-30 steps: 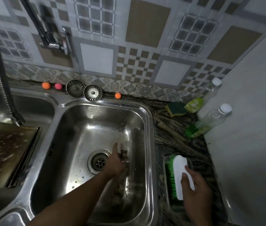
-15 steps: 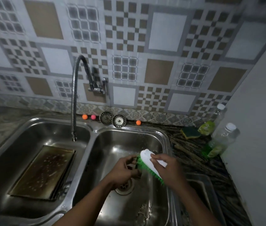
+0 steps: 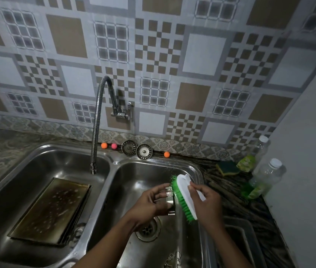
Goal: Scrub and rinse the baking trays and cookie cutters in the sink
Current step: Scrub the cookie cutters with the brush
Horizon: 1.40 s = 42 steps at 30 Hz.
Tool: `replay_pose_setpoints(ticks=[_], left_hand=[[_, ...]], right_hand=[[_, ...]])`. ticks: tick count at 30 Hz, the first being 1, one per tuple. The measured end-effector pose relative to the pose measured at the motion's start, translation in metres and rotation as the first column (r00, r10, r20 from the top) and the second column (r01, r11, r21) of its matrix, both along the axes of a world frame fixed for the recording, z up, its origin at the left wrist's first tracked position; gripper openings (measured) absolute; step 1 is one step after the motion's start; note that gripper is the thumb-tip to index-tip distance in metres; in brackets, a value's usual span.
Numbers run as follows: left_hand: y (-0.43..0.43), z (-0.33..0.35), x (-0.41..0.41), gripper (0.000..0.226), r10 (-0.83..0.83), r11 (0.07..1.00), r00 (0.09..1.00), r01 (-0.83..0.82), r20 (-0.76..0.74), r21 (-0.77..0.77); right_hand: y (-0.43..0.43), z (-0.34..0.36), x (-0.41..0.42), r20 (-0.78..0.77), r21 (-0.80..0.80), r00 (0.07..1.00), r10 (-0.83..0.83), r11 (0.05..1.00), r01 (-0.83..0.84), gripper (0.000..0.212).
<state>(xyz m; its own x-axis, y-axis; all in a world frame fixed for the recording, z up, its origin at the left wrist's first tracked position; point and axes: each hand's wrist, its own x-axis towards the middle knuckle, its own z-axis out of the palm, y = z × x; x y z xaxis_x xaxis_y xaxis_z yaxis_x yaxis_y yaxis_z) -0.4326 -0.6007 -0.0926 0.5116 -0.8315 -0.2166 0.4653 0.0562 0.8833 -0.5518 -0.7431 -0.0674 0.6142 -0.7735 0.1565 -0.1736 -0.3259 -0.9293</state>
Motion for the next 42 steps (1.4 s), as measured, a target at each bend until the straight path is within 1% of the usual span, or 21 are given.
replay_pose_setpoints(ticks=[2,4,6,9,11,15,18,20,22,23,24,26,30,32,34,37,39,42], left_hand=[[-0.003,0.0,0.002,0.06,0.046,0.998,0.995,-0.049,-0.088,-0.029],[-0.005,-0.002,0.0,0.062,0.073,0.996,0.989,-0.078,-0.13,-0.035],[-0.006,-0.005,-0.003,0.064,0.108,0.993,0.982,-0.114,-0.153,-0.032],[-0.006,-0.011,-0.003,0.07,0.182,0.979,0.957,-0.199,-0.227,-0.053],[-0.006,-0.014,-0.003,0.068,0.184,0.976,0.95,-0.208,-0.251,-0.07],[-0.002,-0.019,0.0,0.067,0.159,0.981,0.962,-0.179,-0.221,-0.073],[0.0,-0.02,0.003,0.067,0.18,0.979,0.962,-0.195,-0.207,-0.052],[0.0,-0.02,0.002,0.066,0.158,0.983,0.968,-0.172,-0.198,-0.057],[-0.002,-0.018,0.001,0.058,0.171,0.984,0.969,-0.178,-0.179,-0.028],[-0.004,-0.017,0.001,0.049,0.203,0.979,0.964,-0.206,-0.175,0.001],[-0.006,-0.015,0.001,0.04,0.247,0.969,0.952,-0.246,-0.178,0.028],[-0.011,-0.013,0.002,0.029,0.355,0.935,0.915,-0.347,-0.194,0.075],[-0.023,-0.008,-0.006,0.024,0.514,0.857,0.825,-0.49,-0.233,0.157],[-0.027,-0.007,-0.006,0.024,0.566,0.824,0.77,-0.545,-0.295,0.157],[-0.025,-0.007,-0.003,0.024,0.567,0.817,0.735,-0.561,-0.37,0.138],[-0.018,-0.007,0.002,0.029,0.456,0.872,0.756,-0.484,-0.469,0.069],[-0.016,-0.006,0.004,0.036,0.385,0.908,0.788,-0.417,-0.481,0.044],[-0.017,-0.005,0.003,0.033,0.363,0.927,0.823,-0.364,-0.438,0.085]], right_hand=[[0.005,0.001,0.002,0.029,0.015,0.999,0.018,1.0,-0.019,0.015],[0.009,0.001,0.002,0.031,0.032,0.999,0.025,0.999,-0.026,0.014],[0.01,0.001,0.001,0.014,0.036,1.0,0.025,0.999,-0.026,0.015],[0.01,-0.002,0.001,-0.028,0.021,0.999,0.037,0.999,-0.036,0.012],[0.009,-0.005,-0.001,-0.052,0.006,0.998,0.032,0.999,-0.031,0.011],[0.01,-0.011,-0.005,-0.053,-0.014,0.998,0.019,1.0,-0.02,0.011],[0.014,-0.013,-0.009,-0.115,-0.028,0.991,0.062,0.997,-0.065,0.014],[0.012,-0.014,-0.009,-0.132,-0.031,0.99,0.057,0.998,-0.062,0.015],[0.011,-0.014,-0.008,-0.129,-0.041,0.991,0.031,0.999,-0.037,0.012],[0.011,-0.014,-0.008,-0.113,-0.045,0.994,0.013,0.999,-0.018,0.011],[0.012,-0.012,-0.008,-0.088,-0.044,0.996,-0.007,0.999,0.003,0.01],[0.016,-0.009,-0.006,-0.036,-0.051,0.999,-0.025,0.998,0.023,0.009],[0.028,-0.011,0.0,-0.002,-0.122,0.999,0.052,0.991,-0.052,0.014],[0.026,-0.014,0.0,0.0,-0.168,1.0,0.03,0.985,-0.029,0.011],[0.02,-0.015,-0.003,-0.006,-0.148,1.0,-0.016,0.989,0.015,0.01],[0.013,-0.011,-0.007,-0.03,-0.07,0.999,-0.023,0.997,0.021,0.02],[0.013,-0.01,-0.008,-0.058,-0.045,0.998,0.026,0.999,-0.029,0.017],[0.014,-0.013,-0.009,-0.074,-0.037,0.996,0.049,0.998,-0.052,0.011]])
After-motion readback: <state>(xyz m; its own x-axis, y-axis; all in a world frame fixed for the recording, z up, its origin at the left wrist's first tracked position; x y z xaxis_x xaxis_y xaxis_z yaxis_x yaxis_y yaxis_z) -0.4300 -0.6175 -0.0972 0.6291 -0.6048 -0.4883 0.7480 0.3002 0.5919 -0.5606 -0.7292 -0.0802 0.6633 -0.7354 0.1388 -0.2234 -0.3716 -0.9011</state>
